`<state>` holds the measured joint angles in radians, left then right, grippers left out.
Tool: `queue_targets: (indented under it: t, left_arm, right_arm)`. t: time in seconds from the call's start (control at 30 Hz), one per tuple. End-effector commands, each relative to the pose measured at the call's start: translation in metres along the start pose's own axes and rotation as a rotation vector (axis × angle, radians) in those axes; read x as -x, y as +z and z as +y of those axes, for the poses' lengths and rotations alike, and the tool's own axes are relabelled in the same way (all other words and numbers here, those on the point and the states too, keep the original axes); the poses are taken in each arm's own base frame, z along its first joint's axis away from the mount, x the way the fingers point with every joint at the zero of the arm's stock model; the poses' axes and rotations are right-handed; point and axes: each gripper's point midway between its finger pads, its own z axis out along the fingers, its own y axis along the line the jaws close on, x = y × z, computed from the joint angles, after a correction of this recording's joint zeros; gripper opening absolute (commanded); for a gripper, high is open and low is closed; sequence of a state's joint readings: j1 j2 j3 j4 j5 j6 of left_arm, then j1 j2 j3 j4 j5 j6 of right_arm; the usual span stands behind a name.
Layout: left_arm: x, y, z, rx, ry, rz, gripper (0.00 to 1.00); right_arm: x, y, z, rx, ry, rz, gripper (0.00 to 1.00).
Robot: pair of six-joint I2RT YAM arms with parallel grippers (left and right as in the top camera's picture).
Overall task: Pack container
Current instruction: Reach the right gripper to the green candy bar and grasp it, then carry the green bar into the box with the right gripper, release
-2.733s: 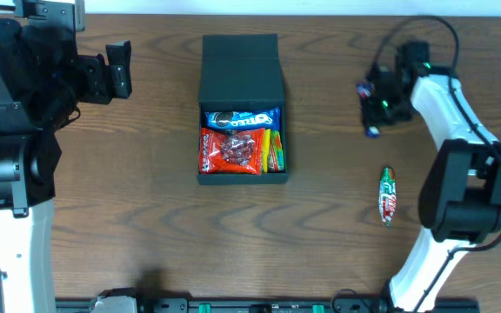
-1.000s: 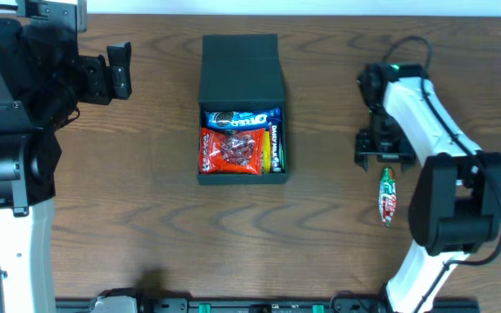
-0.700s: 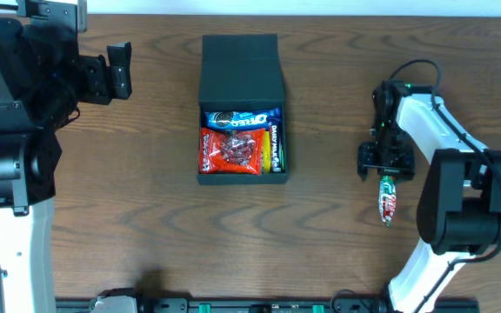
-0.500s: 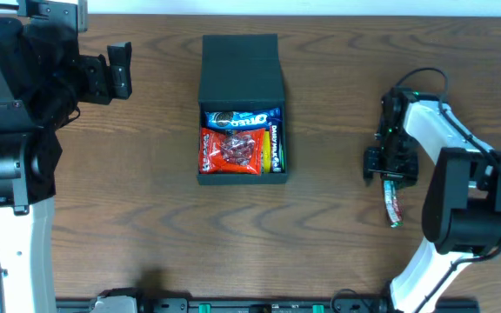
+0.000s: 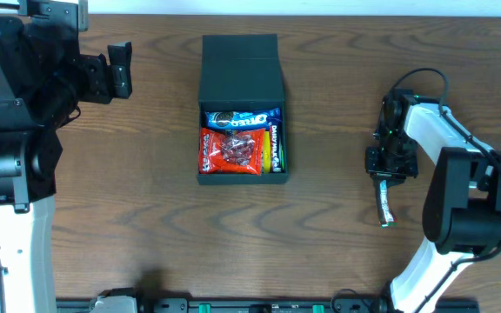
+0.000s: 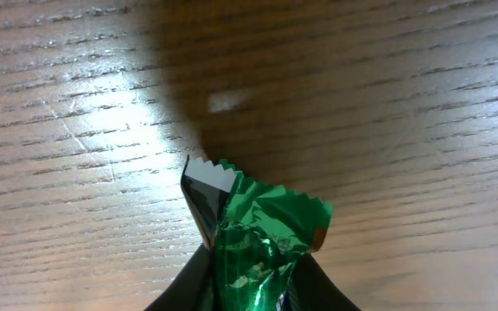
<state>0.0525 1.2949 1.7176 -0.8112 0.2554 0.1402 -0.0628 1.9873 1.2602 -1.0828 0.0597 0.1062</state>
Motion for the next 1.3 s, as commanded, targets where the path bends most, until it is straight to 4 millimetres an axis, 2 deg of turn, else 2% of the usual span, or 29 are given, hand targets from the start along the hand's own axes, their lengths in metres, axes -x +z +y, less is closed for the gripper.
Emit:
queue_targets:
  t: [0.0,0.07,0.13,0.2,0.3,0.37,0.47,0.53,0.6,0.67,0.73,0.8,0.9,0.97,1.2,1.23,1.27]
  left_arm:
    - [0.006,-0.003,0.003,0.010,0.021,-0.015,0.95]
    - [0.006,-0.003,0.003,0.010,0.021,-0.015,0.95]
    - [0.006,-0.003,0.003,0.010,0.021,-0.015,0.95]
    - [0.006,-0.003,0.003,0.010,0.021,-0.015,0.95]
    - [0.006,-0.003,0.003,0.010,0.021,-0.015,0.95]
    - [0.006,-0.003,0.003,0.010,0.021,-0.015,0.95]
    - [0.006,-0.003,0.003,0.010,0.021,-0.015,0.95]
    - [0.006,-0.003,0.003,0.010,0.021,-0.014,0.95]
    - [0.006,-0.003,0.003,0.010,0.021,-0.014,0.95]
    - [0.006,-0.003,0.003,0.010,0.021,-0.014,0.95]
    - [0.006,-0.003,0.003,0.010,0.021,-0.014,0.95]
    - [0.006,-0.003,0.003,0.010,0.021,-0.014,0.95]
    - [0.005,-0.003,0.003,0.010,0.020,-0.010,0.95]
    - [0.004,-0.003,0.003,0.010,0.020,-0.005,0.95]
    - [0.001,-0.003,0.002,0.009,0.036,0.005,0.95]
    - [0.001,-0.003,0.003,0.009,0.036,0.005,0.95]
    - [0.001,-0.003,0.003,0.009,0.036,0.005,0.95]
  right_arm:
    - [0.001,-0.005,-0.002,0.000,0.003,-0.024,0.15]
    - [0.006,-0.009,-0.001,0.002,0.007,-0.040,0.13]
    - [0.019,-0.022,0.001,0.015,0.031,-0.083,0.12]
    - [0.038,-0.046,0.010,0.070,0.031,-0.147,0.11]
    - [0.066,-0.093,0.034,0.192,0.011,-0.264,0.11]
    - [0.085,-0.134,0.057,0.287,-0.012,-0.364,0.10]
    - [0.096,-0.180,0.092,0.389,-0.059,-0.463,0.11]
    - [0.093,-0.204,0.126,0.462,-0.102,-0.499,0.11]
    - [0.085,-0.216,0.163,0.543,-0.160,-0.507,0.11]
    - [0.074,-0.219,0.204,0.598,-0.234,-0.502,0.12]
    - [0.064,-0.217,0.231,0.604,-0.293,-0.498,0.13]
    - [0.055,-0.211,0.252,0.601,-0.342,-0.487,0.13]
    - [0.048,-0.193,0.271,0.579,-0.378,-0.446,0.14]
    - [0.048,-0.177,0.276,0.565,-0.382,-0.408,0.13]
    - [0.043,-0.162,0.274,0.543,-0.371,-0.351,0.14]
    - [0.041,-0.160,0.274,0.539,-0.370,-0.341,0.16]
    - [0.041,-0.159,0.273,0.537,-0.369,-0.335,0.25]
